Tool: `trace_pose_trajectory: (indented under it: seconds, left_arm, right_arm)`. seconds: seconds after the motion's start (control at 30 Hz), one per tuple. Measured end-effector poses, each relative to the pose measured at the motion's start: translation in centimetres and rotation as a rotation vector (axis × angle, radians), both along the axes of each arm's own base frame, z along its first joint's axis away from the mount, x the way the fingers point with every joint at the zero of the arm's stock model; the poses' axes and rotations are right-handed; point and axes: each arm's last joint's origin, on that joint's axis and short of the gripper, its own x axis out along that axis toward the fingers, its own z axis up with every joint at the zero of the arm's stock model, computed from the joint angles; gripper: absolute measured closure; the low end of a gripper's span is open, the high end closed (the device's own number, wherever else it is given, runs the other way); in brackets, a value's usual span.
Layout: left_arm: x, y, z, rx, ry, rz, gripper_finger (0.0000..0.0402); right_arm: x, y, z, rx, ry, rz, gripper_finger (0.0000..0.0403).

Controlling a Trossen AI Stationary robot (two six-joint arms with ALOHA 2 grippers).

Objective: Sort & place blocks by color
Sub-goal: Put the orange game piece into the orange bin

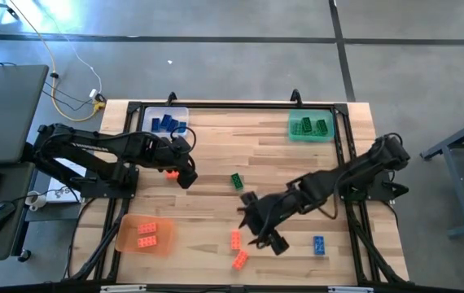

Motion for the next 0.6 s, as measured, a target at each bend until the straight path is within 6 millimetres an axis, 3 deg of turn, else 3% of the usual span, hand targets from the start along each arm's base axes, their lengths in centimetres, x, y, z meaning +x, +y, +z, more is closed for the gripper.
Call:
trace_pose_trajectory:
  seconds: [0.3, 0.6]
  left_arm:
    - [0.0, 0.0, 0.0, 0.002, 0.001, -0.002, 0.0156]
    - [0.0, 0.0, 0.0, 0.003, 0.001, -0.002, 0.0156]
  right_arm:
    - [1.8, 2.8, -4.5, -0.100, 0.039, 0.144, 0.0176]
    - [3.6, 4.1, -8.7, -0.146, 0.078, 0.240, 0.0176]
